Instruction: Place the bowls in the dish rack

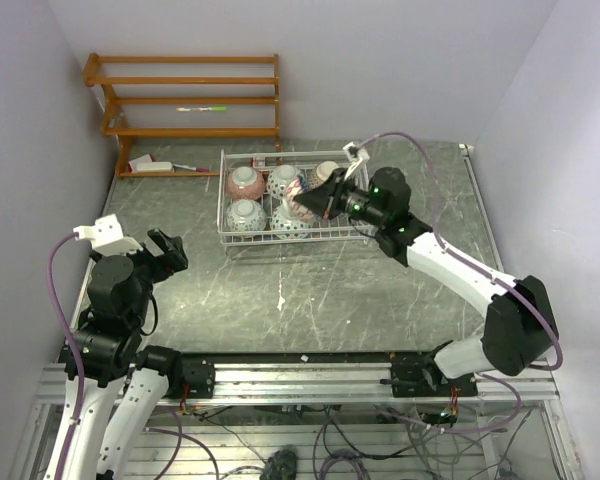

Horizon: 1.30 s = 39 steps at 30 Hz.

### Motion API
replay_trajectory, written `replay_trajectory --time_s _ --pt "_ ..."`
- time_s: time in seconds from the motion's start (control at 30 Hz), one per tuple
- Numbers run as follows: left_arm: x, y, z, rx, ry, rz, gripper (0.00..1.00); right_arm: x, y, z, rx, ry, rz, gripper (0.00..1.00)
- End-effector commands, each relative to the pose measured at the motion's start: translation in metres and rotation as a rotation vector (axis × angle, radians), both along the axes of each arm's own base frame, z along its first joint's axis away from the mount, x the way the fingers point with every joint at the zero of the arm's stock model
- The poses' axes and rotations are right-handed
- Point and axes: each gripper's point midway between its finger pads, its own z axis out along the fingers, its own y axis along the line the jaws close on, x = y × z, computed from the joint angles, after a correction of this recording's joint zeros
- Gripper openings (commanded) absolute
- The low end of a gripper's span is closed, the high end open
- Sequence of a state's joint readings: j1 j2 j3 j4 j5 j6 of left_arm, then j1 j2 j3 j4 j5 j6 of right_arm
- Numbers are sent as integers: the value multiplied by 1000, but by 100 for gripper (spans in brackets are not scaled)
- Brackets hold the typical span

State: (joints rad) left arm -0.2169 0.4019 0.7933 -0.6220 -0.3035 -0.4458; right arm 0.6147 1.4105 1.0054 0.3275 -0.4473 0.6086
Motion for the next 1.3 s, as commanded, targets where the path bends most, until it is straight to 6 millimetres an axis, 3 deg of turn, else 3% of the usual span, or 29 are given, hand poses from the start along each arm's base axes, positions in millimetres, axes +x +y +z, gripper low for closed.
replay_trajectory --time_s 0.0,0.2,0.37,0.77,1.27 --pt "0 3 4 -6 -18 13 98 38 -27 9 151 48 -67 0" --pt "0 2 5 -7 -21 11 98 76 -49 -17 292 183 -74 0" --pt "-1 3 6 -7 -25 15 98 90 -53 -38 375 256 -72 0" --pt "-1 3 6 -7 -26 13 98 125 -76 -96 363 397 -233 0" --pt "0 3 4 -4 -19 13 97 143 -95 -157 278 561 -314 0"
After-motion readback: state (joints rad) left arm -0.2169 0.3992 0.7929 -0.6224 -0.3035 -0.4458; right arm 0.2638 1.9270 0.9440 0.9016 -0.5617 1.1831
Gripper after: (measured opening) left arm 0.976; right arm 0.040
